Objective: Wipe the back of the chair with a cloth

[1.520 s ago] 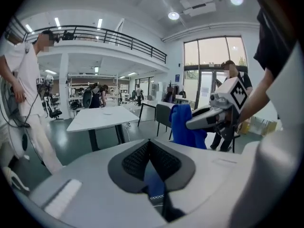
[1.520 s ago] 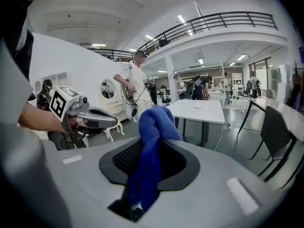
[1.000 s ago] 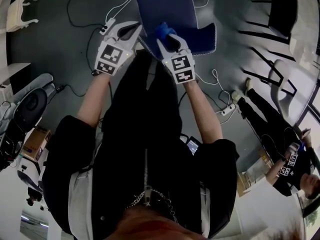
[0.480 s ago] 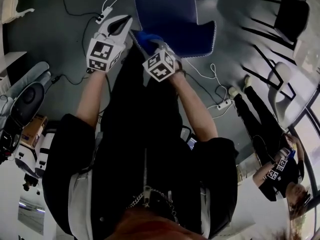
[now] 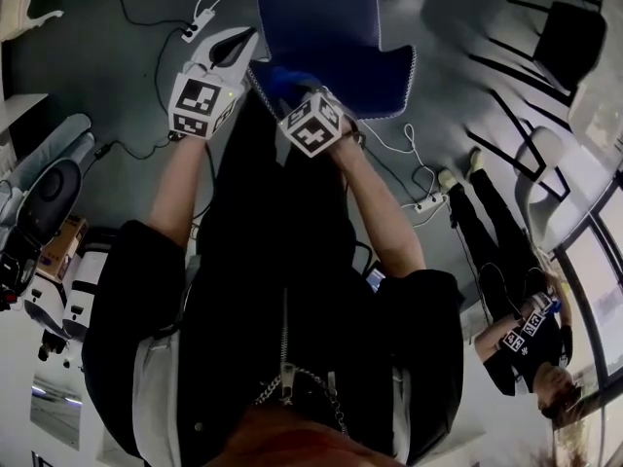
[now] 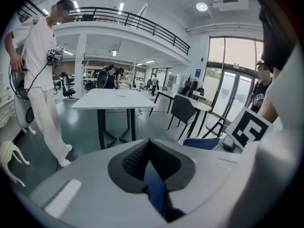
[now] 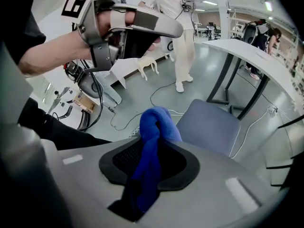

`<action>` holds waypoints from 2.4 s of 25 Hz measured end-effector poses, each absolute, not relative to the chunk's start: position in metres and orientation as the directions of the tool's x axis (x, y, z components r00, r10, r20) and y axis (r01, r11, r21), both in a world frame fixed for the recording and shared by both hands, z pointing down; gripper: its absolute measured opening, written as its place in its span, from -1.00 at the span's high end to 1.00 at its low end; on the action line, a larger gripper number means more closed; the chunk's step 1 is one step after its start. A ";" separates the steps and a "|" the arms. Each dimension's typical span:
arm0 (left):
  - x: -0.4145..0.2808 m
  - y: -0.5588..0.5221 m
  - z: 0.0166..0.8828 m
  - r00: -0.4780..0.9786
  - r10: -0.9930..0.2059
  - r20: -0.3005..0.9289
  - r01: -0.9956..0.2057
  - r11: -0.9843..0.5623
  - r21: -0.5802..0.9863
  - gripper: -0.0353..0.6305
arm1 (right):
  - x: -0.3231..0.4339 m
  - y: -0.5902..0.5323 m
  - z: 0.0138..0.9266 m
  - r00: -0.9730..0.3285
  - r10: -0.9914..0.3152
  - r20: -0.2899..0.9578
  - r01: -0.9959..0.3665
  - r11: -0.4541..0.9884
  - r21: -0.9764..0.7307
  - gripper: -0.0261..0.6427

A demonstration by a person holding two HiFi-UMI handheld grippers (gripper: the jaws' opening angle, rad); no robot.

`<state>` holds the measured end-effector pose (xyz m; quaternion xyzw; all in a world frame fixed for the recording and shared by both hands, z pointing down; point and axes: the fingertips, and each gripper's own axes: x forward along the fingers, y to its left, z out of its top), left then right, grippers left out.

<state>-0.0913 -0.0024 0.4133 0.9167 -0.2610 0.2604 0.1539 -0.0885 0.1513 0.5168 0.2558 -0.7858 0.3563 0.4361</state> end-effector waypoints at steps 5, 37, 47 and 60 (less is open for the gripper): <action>-0.082 -0.008 0.409 0.735 -0.393 0.552 -0.554 -0.817 0.157 0.86 | -0.063 0.147 0.516 -0.461 -0.056 0.885 -0.725 0.598 -0.340 0.62; -0.017 -0.018 0.427 0.741 -0.373 0.559 -0.534 -0.831 0.154 0.86 | 0.124 0.146 0.543 -0.318 -0.075 0.945 -0.854 0.455 -0.251 0.63; -0.030 -0.018 0.427 0.742 -0.369 0.560 -0.535 -0.830 0.162 0.86 | 0.156 0.147 0.546 -0.234 -0.096 0.967 -0.892 0.416 -0.175 0.63; -0.066 -0.026 0.437 0.724 -0.401 0.562 -0.579 -0.796 0.177 0.86 | 0.037 0.065 0.505 -0.397 -0.206 0.894 -0.793 0.567 -0.222 0.63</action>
